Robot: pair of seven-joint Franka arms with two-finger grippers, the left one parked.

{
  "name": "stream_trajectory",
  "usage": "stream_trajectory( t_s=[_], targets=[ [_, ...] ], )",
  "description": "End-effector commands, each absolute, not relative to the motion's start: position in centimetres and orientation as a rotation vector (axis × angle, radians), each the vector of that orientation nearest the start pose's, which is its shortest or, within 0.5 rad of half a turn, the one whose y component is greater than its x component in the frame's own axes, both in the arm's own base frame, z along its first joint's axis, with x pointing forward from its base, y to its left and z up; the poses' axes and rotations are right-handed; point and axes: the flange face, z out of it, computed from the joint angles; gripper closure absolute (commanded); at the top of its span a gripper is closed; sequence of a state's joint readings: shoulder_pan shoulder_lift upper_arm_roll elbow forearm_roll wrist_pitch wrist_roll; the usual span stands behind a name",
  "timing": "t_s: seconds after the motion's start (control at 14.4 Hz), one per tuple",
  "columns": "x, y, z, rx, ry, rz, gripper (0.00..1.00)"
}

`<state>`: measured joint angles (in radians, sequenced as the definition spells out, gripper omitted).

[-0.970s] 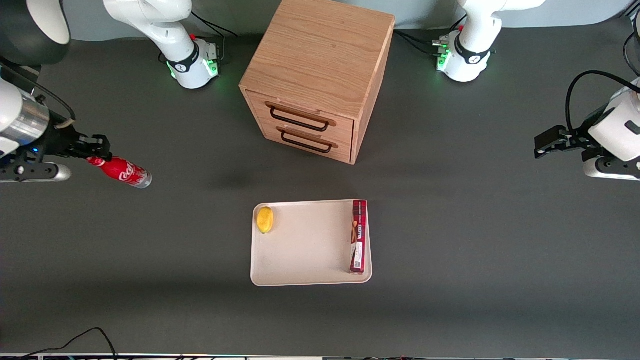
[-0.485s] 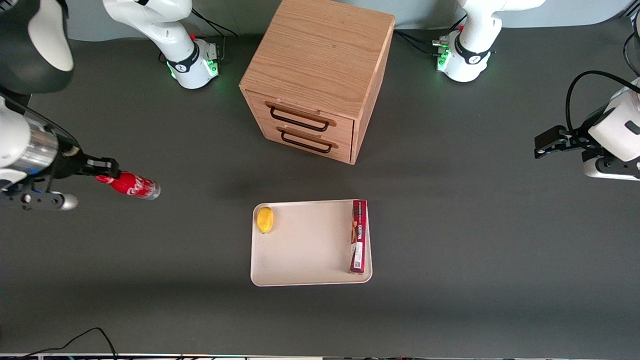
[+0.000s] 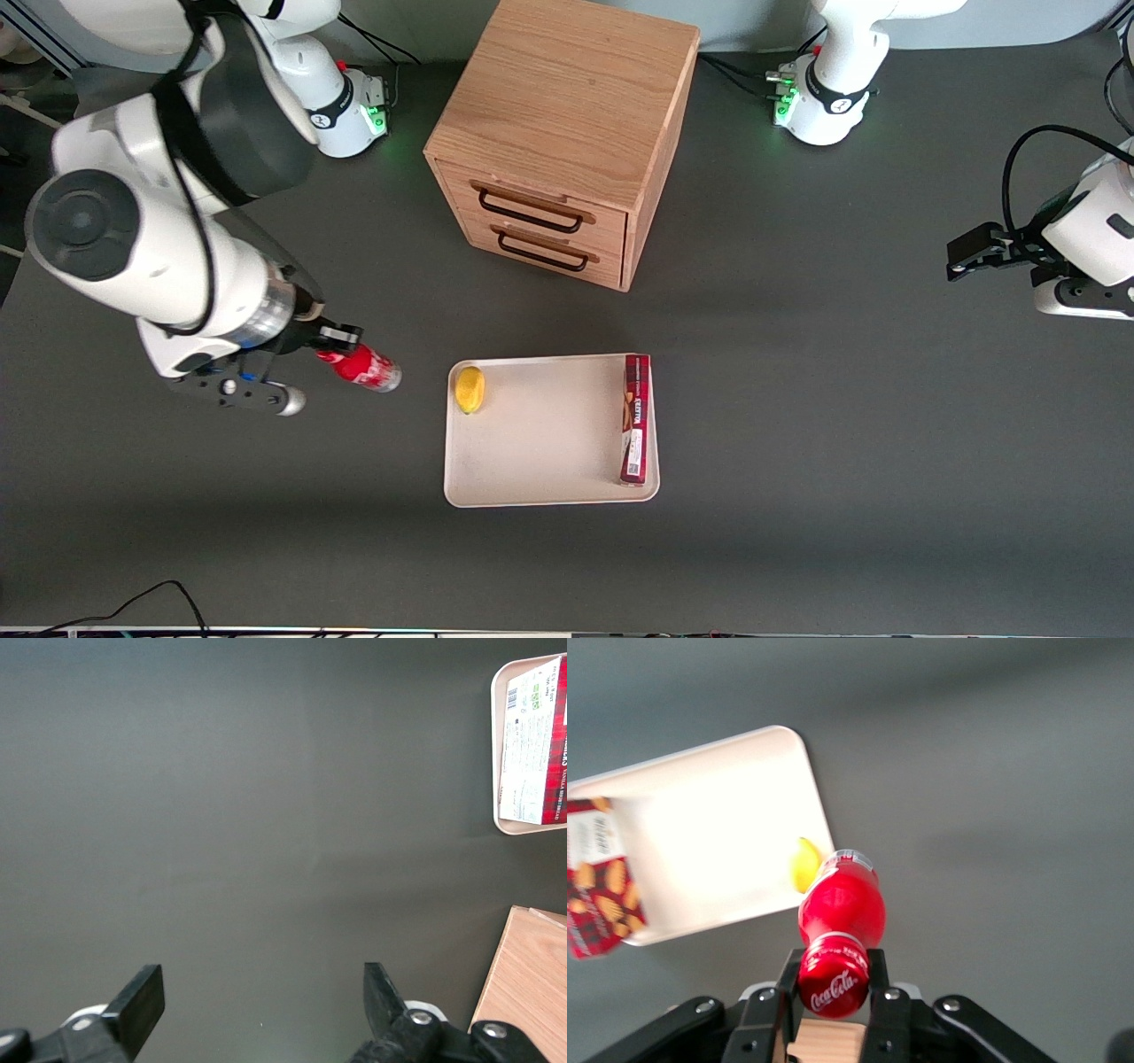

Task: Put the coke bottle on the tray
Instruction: 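Carry the held bottle over the cream tray beside the lemon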

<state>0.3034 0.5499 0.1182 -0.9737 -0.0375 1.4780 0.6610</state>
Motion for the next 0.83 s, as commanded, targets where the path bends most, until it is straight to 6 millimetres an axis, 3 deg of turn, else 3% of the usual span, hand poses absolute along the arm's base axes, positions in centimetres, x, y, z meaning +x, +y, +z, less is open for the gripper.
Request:
stream_trajectory(
  t_s=[0.0, 0.21, 0.55, 0.76],
  targets=[
    [65.3, 29.1, 55.2, -3.072, 0.475, -0.019, 1.00],
    [67.1, 32.0, 50.5, -3.048, 0.464, -0.072, 1.00],
    [70.5, 32.9, 41.3, -3.053, 0.482, -0.144, 1.00],
    [71.2, 33.1, 38.3, -3.063, 0.483, -0.146, 1.00]
  ],
)
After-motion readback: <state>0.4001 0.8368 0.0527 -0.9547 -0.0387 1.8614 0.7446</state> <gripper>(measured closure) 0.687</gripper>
